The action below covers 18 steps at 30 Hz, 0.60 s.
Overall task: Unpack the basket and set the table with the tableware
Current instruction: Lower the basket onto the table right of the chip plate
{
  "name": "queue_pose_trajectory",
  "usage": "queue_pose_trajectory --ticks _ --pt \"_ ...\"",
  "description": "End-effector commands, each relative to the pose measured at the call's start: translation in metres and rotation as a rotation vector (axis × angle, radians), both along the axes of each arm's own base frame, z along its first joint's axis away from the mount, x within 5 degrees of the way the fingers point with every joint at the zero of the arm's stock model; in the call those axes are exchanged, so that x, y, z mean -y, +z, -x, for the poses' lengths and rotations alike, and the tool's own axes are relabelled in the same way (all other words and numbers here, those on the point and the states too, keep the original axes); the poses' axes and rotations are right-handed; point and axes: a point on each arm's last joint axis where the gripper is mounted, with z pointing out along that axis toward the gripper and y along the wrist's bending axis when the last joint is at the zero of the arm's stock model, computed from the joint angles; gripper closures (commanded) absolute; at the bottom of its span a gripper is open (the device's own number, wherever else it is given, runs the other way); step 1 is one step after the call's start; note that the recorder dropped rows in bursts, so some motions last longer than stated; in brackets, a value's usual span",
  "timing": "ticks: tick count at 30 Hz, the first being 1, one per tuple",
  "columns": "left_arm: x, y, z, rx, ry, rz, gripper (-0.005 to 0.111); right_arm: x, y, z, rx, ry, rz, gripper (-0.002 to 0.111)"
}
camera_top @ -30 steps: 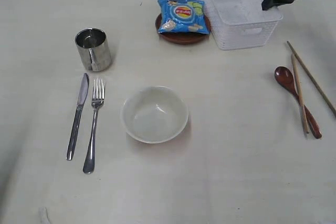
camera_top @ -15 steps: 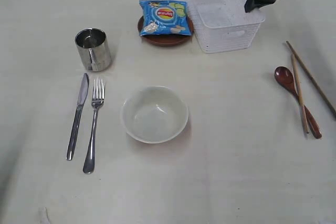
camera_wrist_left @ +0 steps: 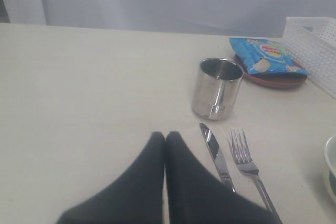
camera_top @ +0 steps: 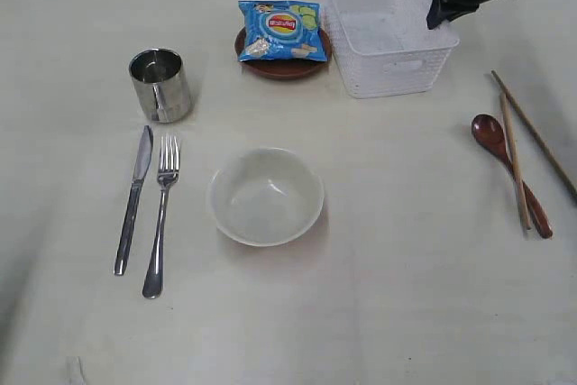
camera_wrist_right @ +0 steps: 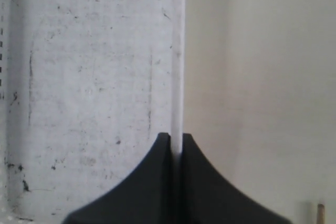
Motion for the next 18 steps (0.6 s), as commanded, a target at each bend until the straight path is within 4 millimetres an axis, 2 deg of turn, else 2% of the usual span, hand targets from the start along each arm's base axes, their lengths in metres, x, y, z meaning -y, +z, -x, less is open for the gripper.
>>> queue_pose_trajectory --ticks 1,6,10,18 --pt "0.0 -0.001 0.0 0.003 -0.005 -0.003 0.107 0.013 0.001 0.006 -0.064 -0.039 0.073 0.109" --pt "0.0 -0.001 0.0 0.003 -0.005 -0.003 0.107 0.014 0.008 0.007 -0.057 -0.081 0.057 0.109" --pt "0.0 -0.001 0.0 0.003 -0.005 -0.003 0.107 0.012 0.028 0.005 0.029 -0.088 0.027 0.109" --pt "0.0 -0.001 0.0 0.003 -0.005 -0.003 0.107 0.029 0.011 0.015 -0.085 -0.174 0.058 0.109"
